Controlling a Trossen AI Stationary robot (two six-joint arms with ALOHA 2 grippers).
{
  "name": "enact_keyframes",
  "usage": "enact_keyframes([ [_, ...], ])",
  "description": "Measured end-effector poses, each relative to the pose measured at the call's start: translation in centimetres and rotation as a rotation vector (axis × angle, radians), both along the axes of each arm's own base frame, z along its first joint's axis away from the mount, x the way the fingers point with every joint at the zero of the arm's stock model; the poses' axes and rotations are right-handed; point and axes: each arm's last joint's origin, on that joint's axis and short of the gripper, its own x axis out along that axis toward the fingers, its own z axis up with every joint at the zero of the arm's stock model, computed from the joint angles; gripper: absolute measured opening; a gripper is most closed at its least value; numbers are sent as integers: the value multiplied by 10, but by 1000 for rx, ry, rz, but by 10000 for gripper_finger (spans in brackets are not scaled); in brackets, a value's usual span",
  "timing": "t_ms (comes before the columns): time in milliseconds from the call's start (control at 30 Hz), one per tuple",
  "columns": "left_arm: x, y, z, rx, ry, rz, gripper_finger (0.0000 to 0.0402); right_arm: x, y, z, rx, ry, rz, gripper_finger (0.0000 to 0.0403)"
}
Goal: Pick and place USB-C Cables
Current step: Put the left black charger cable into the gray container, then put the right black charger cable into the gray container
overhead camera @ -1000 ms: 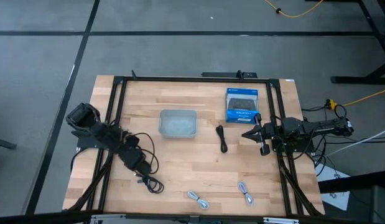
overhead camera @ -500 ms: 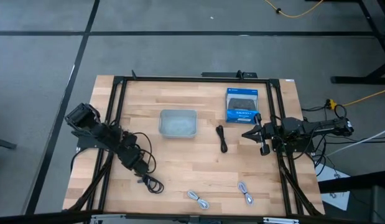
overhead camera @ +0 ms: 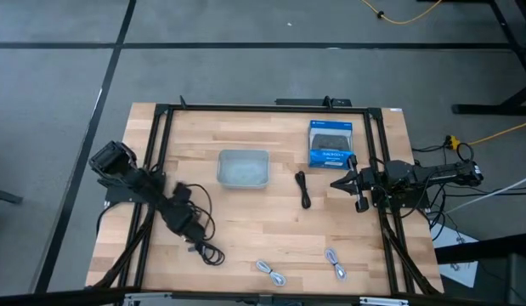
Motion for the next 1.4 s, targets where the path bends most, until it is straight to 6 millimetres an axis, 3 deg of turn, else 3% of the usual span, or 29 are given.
enact_keyframes([
  [233, 30, -11, 75, 242, -157, -112, 6, 0, 0, 0, 1, 0, 0, 21],
  [400, 60, 0, 101, 314, -344, -230, 6, 0, 0, 0, -1, 0, 0, 21],
  [633, 119, 53, 100, 257, -319, -457, 6, 0, 0, 0, 2, -2, -1, 21],
  [800, 142, 86, 102, 210, -247, -693, 6, 0, 0, 0, 2, -1, -1, 21],
  [1033, 152, 114, 99, 111, -111, -998, 22, 0, 0, 0, 2, -1, -1, 21],
  [1233, 152, 126, 98, 55, -135, -968, 94, 0, 0, 0, 48, 5, -1, 21],
  [1400, 152, 124, 98, 38, -145, -971, 118, 0, 0, 0, 51, 5, -2, 21],
])
